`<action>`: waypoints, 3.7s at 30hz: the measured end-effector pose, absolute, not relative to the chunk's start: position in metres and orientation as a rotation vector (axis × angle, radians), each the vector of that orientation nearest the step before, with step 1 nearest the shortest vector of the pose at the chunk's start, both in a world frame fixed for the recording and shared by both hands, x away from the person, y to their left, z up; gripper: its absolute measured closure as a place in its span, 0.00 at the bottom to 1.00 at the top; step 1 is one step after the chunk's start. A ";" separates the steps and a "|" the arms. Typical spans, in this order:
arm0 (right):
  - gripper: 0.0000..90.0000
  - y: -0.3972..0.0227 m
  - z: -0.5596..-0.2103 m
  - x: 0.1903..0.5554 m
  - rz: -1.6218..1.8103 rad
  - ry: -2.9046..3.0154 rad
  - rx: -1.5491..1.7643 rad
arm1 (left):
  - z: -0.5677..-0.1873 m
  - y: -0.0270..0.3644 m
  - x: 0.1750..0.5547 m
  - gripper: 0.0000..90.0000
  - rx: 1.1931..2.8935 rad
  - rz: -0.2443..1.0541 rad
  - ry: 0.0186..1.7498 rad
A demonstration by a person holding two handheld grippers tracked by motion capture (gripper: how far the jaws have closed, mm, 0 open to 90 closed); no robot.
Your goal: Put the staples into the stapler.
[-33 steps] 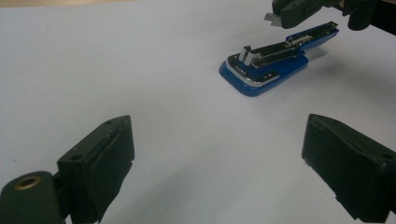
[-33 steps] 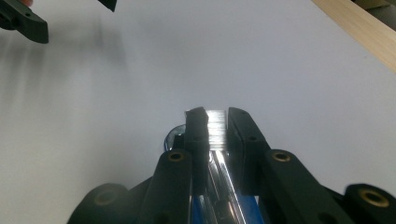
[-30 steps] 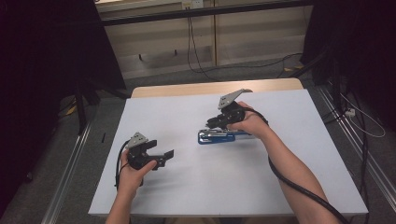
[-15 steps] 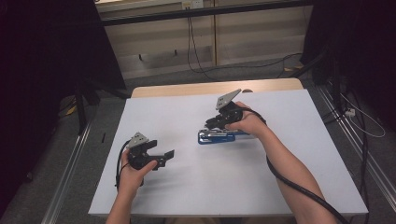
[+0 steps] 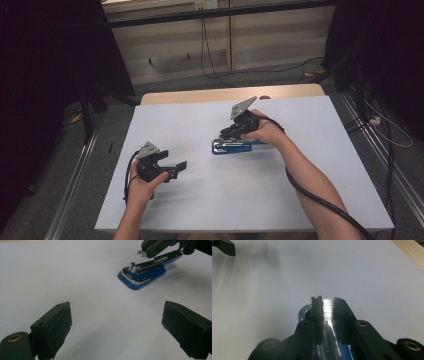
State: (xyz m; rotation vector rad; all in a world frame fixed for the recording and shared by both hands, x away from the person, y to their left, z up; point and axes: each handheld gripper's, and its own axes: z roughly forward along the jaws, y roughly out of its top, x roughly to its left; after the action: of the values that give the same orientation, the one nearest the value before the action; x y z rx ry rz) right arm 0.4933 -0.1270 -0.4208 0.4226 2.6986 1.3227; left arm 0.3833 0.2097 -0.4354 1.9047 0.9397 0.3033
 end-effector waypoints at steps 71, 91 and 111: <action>0.88 -0.119 -0.435 0.497 1.311 2.767 0.319 | -0.437 0.210 0.384 0.10 1.907 0.299 0.937; 0.88 -0.118 -0.436 0.497 1.308 2.767 0.326 | -0.437 0.209 0.384 0.10 1.900 0.296 0.949; 0.85 -0.117 -0.436 0.497 1.310 2.761 0.319 | -0.437 0.208 0.384 0.10 1.900 0.293 0.947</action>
State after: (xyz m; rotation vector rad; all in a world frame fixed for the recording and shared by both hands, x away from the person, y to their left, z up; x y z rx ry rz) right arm 0.4974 -0.1168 -0.4356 0.3189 2.7614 1.3097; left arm 0.3840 0.2084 -0.4373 1.8997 0.9473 0.2932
